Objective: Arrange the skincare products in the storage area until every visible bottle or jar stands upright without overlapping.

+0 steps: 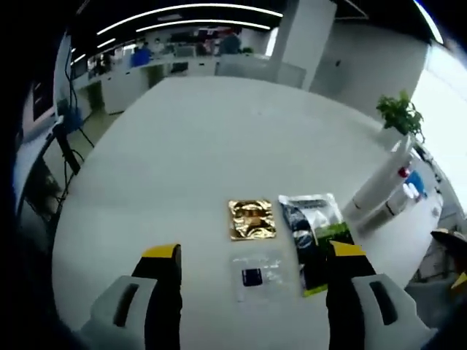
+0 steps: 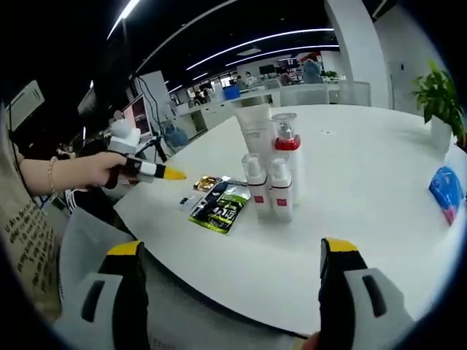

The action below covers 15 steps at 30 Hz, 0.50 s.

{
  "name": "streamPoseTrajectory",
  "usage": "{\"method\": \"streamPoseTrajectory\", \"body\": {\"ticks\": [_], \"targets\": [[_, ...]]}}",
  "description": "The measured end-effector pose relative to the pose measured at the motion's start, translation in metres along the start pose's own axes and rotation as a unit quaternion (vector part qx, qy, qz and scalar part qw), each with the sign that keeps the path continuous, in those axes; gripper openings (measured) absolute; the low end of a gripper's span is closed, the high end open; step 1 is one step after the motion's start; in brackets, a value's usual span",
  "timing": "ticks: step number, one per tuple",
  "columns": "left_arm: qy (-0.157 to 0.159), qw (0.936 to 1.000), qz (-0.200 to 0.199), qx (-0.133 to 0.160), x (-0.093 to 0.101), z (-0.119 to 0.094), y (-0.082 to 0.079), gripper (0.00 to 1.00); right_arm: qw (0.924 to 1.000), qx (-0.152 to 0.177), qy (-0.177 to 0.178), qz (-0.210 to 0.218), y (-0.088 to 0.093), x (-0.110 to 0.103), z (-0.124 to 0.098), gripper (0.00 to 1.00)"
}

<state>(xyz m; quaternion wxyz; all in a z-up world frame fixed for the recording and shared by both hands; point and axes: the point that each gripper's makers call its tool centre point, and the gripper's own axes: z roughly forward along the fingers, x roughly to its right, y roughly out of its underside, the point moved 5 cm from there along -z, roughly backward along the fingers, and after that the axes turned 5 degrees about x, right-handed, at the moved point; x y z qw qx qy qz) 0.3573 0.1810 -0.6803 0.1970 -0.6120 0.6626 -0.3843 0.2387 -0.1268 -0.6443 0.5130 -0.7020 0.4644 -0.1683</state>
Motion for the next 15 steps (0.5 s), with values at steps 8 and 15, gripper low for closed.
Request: {"method": "streamPoseTrajectory", "body": {"ticks": [8, 15], "targets": [[0.033, 0.9988, 0.017, 0.033, 0.011, -0.027, 0.011, 0.92, 1.0, 0.006, -0.002, 0.003, -0.001, -0.001, -0.002, 0.99], [0.06, 0.9959, 0.037, 0.056, 0.013, -0.044, 0.014, 0.96, 0.9999, 0.01, -0.002, 0.003, -0.001, -0.001, -0.002, 0.99]]}}
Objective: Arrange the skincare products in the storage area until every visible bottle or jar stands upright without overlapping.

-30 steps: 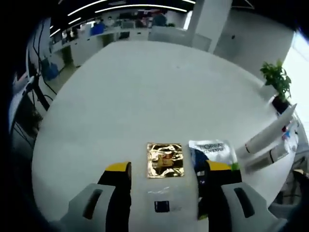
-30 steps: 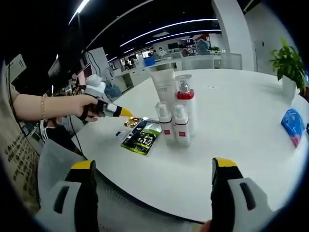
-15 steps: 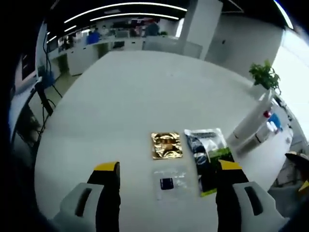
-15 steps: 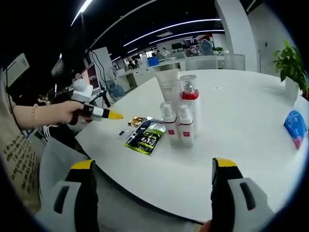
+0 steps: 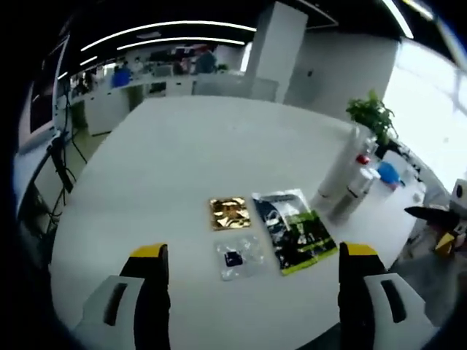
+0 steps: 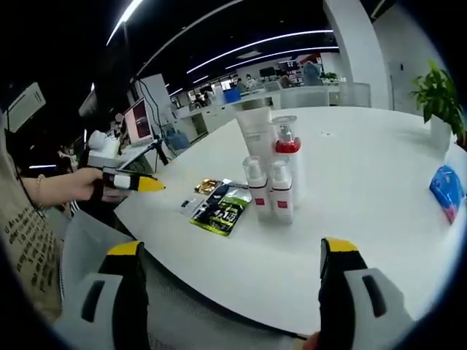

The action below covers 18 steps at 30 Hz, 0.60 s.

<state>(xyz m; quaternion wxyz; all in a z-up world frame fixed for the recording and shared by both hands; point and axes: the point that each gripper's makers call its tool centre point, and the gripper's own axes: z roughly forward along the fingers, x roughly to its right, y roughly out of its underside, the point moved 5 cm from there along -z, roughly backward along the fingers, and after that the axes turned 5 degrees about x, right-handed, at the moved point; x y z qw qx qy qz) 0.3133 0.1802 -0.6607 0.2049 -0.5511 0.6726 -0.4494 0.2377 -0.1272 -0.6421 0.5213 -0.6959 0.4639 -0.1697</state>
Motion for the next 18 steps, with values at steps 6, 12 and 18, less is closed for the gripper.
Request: {"method": "streamPoseTrajectory", "body": {"ticks": [6, 12, 18], "targets": [[0.02, 0.9996, 0.01, 0.015, 0.005, -0.016, 0.004, 0.97, 1.0, 0.002, -0.001, 0.001, -0.001, 0.0, 0.0, 0.99], [0.041, 0.9987, 0.016, 0.026, 0.015, -0.033, 0.011, 0.97, 1.0, 0.004, 0.0, 0.003, -0.001, 0.0, 0.0, 0.99], [0.055, 0.9969, 0.025, 0.052, 0.022, -0.038, 0.007, 0.97, 1.0, 0.005, 0.001, 0.004, -0.001, 0.001, 0.0, 0.99]]}}
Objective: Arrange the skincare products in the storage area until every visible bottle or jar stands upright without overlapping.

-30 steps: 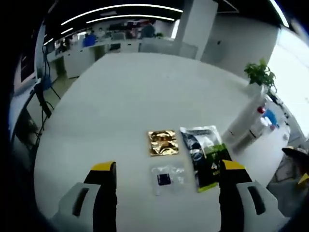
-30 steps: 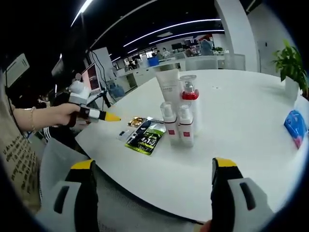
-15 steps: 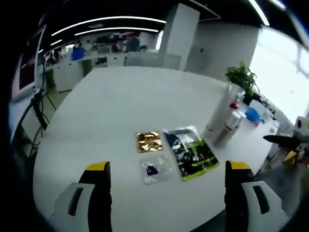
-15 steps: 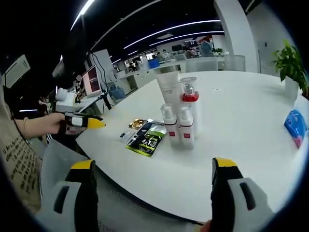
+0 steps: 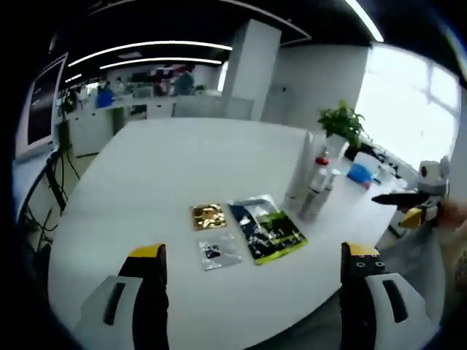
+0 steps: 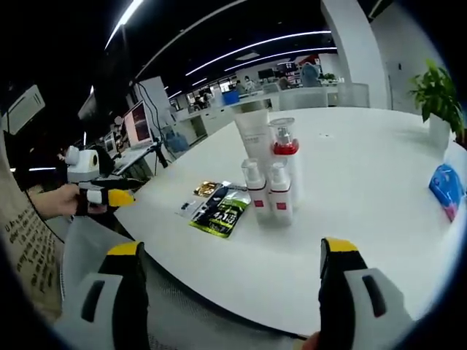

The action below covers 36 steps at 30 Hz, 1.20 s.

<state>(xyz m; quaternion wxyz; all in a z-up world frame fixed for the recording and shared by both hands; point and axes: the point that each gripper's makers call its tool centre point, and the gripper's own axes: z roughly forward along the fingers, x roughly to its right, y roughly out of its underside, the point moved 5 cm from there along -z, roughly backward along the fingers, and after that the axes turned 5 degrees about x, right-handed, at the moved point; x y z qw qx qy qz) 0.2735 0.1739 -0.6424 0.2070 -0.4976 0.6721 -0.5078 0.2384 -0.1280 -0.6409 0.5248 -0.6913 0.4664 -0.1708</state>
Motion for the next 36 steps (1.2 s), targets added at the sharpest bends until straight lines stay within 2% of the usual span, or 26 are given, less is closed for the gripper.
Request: {"method": "streamPoseTrajectory", "body": {"ticks": [6, 19, 36], "targets": [[0.001, 1.0, 0.006, 0.005, 0.0008, -0.0019, -0.0015, 0.97, 1.0, 0.0, 0.001, 0.001, 0.0, 0.0005, 0.0003, 0.99], [0.009, 0.9996, 0.025, -0.01, 0.0046, -0.0002, 0.0035, 0.96, 1.0, -0.002, 0.003, 0.0, 0.0008, 0.0003, -0.0003, 0.99], [0.008, 0.9997, 0.019, -0.01, 0.0035, -0.0004, 0.0037, 0.96, 1.0, -0.004, 0.005, 0.0, 0.0015, 0.0008, -0.0001, 0.99]]}}
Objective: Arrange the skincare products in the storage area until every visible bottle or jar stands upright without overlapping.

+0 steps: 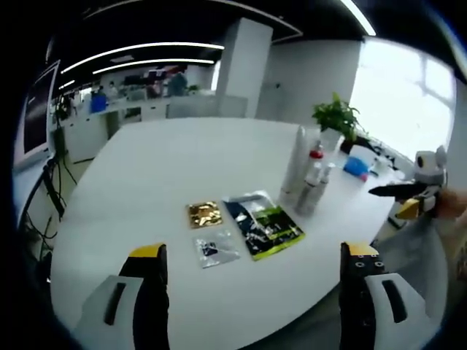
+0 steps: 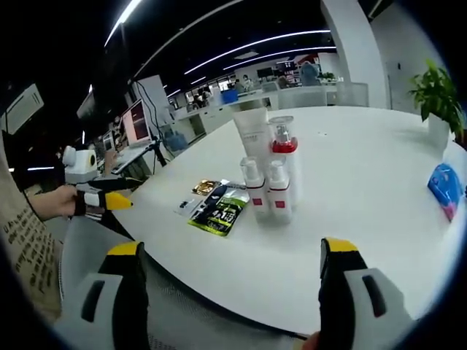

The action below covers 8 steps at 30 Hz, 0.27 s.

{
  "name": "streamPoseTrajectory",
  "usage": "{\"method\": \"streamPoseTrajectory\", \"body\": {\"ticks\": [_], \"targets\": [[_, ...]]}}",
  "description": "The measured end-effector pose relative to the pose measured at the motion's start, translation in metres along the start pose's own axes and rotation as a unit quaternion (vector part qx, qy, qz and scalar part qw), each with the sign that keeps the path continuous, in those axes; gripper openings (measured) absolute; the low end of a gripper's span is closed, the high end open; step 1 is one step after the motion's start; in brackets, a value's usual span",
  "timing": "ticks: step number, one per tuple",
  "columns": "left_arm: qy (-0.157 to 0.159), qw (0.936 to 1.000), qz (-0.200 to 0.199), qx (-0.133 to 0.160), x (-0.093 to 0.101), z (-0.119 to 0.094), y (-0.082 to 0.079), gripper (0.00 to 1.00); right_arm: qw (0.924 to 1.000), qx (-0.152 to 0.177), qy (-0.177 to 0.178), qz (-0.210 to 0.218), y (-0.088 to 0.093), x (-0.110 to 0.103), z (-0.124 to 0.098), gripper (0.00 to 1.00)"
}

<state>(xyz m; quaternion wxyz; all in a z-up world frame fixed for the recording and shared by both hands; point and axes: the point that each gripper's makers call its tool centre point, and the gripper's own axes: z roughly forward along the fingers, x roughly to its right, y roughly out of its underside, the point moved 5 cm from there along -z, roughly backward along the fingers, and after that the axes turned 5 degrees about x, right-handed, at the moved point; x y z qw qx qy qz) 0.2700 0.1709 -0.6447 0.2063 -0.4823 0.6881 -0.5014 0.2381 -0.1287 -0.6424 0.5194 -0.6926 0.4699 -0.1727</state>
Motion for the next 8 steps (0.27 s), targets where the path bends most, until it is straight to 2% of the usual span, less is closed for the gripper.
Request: {"method": "streamPoseTrajectory", "body": {"ticks": [8], "targets": [[0.001, 1.0, 0.001, -0.002, 0.0008, 0.0002, 0.0003, 0.96, 1.0, -0.004, -0.001, -0.001, 0.0006, -0.0006, 0.0003, 0.99]]}}
